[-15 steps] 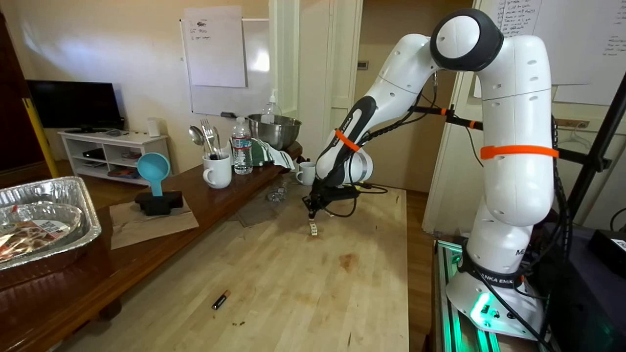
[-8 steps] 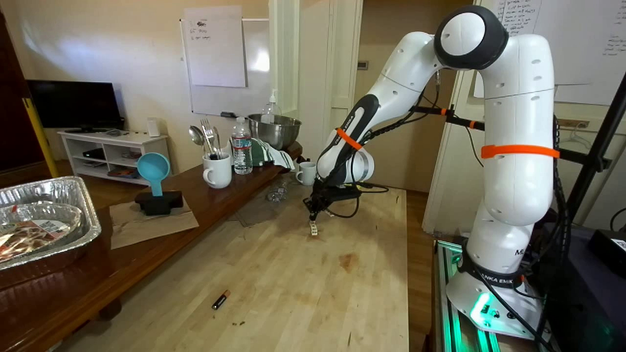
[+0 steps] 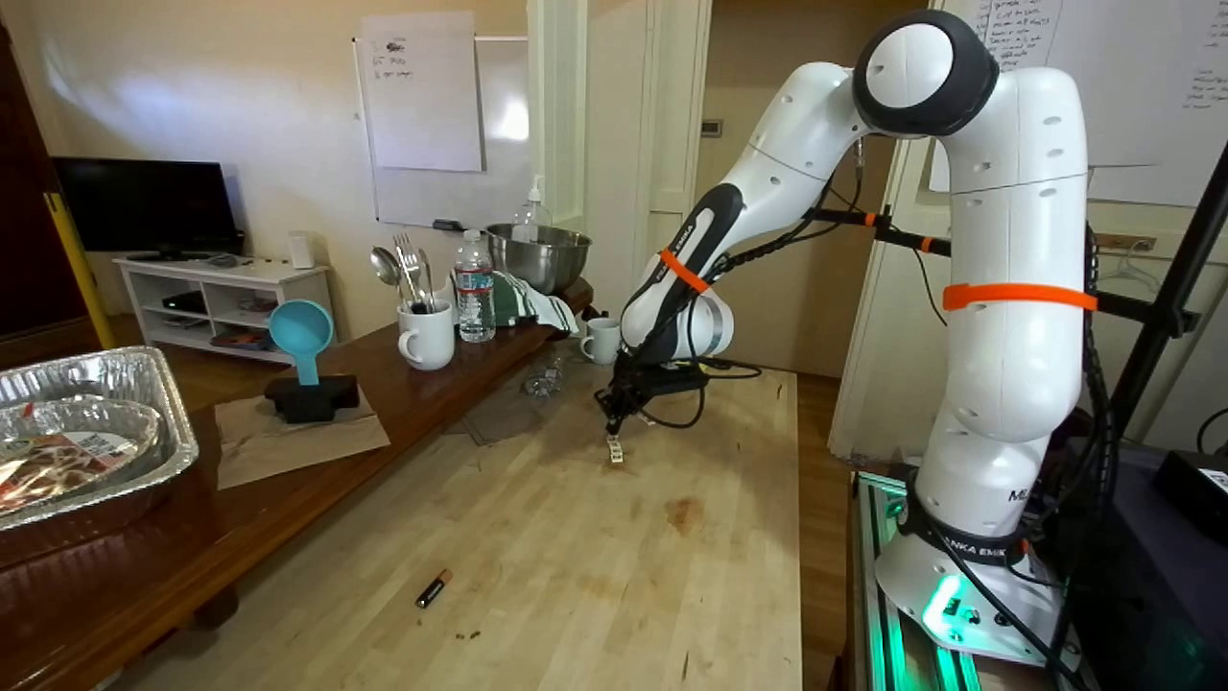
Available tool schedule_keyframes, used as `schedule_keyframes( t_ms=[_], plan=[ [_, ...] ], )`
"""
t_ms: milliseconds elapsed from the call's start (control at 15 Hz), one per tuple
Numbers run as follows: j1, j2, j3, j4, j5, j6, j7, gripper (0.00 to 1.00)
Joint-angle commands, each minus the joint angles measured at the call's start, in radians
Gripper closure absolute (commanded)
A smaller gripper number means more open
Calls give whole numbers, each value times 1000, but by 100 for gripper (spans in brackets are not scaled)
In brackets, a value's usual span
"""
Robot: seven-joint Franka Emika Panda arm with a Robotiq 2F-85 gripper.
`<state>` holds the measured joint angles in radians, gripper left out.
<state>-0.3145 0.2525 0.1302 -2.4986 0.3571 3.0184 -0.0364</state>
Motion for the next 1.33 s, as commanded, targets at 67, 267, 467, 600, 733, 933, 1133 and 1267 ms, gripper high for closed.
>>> schedule_keyframes(
  t_ms=[67, 267, 467, 600, 733, 933, 1133, 1267],
  plan=[
    [-35, 6, 46, -13, 33, -35, -54, 100],
    [-37, 5, 46, -13, 27, -36, -62, 100],
    [-33, -9, 37, -13, 18, -37, -65, 100],
    [-36, -22, 40, -12, 23, -42, -71, 100],
    [-39, -33, 43, -12, 27, -49, -76, 100],
    [-46, -50, 50, -11, 35, -55, -86, 100],
    [-51, -65, 54, -10, 40, -63, -97, 100],
    [-50, -74, 49, -9, 37, -74, -102, 100]
  ],
)
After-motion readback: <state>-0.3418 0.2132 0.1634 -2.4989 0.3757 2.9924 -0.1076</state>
